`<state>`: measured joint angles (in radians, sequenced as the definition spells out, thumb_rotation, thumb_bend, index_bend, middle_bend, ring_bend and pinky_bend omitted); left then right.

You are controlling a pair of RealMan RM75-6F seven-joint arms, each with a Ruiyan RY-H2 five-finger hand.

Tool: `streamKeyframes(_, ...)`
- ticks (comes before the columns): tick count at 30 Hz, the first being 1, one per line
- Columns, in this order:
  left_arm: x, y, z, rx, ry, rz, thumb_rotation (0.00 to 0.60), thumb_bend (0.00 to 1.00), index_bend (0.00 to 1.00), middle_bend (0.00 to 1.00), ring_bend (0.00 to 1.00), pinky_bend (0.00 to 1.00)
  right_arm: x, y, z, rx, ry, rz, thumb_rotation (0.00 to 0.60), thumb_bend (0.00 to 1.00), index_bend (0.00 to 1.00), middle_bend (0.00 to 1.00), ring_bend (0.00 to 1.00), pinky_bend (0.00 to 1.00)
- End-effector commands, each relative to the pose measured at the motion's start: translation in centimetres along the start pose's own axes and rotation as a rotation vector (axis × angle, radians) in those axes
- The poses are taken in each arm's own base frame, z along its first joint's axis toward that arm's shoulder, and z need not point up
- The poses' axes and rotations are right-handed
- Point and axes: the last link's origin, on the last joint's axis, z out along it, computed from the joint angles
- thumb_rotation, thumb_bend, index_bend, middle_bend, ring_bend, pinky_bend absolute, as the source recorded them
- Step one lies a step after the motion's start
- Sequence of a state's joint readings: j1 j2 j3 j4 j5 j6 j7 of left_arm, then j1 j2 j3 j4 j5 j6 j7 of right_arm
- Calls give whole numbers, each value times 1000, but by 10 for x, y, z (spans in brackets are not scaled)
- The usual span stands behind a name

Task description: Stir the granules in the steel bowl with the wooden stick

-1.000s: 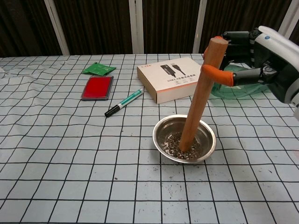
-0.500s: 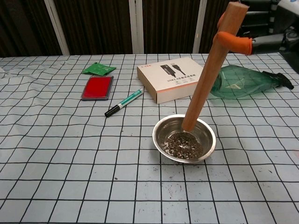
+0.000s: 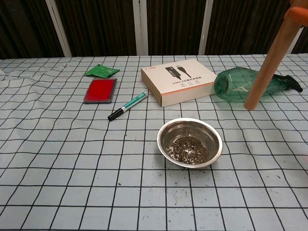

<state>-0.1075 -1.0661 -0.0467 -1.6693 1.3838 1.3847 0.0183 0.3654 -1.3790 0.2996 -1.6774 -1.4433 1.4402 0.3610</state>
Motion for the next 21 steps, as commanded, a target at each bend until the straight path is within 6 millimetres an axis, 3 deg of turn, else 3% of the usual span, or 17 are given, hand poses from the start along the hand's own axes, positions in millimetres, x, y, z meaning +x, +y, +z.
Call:
streamKeyframes(1,0,0,-1,2,2,2,600,17,0,0,0,0,12,23,2,-51,19,-182,600,516,779,648,553,0)
streamKeyframes(10,0,0,0,1,-2,4,600,17,0,0,0,0,47,58,2,-128,102,-634,600,517,778,648,553,0)
streamKeyframes(14,-1,0,0,4,-2,4,600,17,0,0,0,0,48,61,2,-142,110,-708,600,517,760,647,547,0)
streamKeyframes(18,0,0,0,6,-1,2,600,17,0,0,0,0,42,57,-1,-154,66,-666,600,517,607,590,457,0)
streamKeyframes(21,0,0,0,5,0,1,600,17,0,0,0,0,43,51,-1,-138,74,-658,600,516,549,546,423,0)
